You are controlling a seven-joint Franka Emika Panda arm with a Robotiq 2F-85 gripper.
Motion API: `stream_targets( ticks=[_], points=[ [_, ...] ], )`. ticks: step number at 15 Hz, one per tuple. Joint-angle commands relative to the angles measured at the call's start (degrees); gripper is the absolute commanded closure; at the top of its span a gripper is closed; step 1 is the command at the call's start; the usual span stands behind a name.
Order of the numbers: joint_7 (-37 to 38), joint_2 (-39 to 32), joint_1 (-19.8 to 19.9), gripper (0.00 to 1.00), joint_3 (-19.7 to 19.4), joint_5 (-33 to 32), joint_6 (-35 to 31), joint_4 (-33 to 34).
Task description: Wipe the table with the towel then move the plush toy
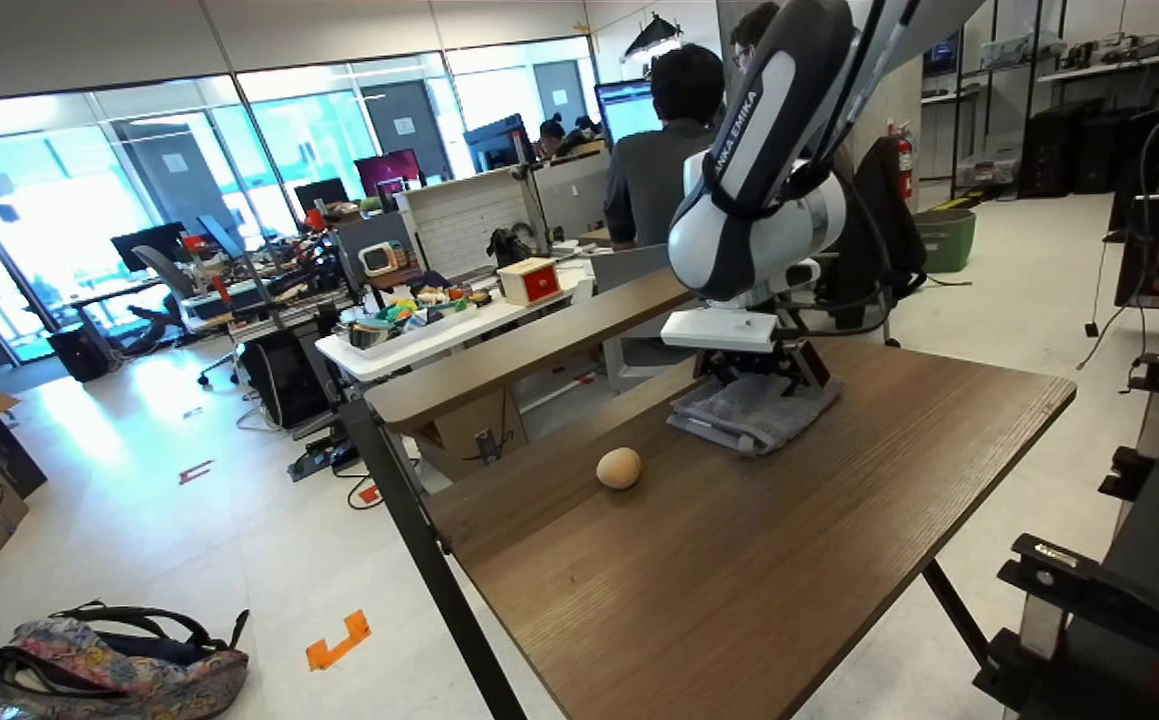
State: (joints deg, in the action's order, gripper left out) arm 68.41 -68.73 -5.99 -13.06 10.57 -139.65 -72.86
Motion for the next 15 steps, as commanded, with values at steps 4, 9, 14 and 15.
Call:
stream_targets(
  ticks=[4,9,14,15],
  points=[
    [16.02,-14.94,2.08,0.0,-4.58,-1.52,10.85,20.72],
    [20.67,-16.33,3.56,0.0,-5.09,-7.99,14.21,24.99],
    [28.08,-21.03,4.98,0.0,-12.05,-9.5,17.95,30.67],
    [29.8,-20.78,6.52,0.0,-10.31,-12.95,19.16,30.75]
  ],
)
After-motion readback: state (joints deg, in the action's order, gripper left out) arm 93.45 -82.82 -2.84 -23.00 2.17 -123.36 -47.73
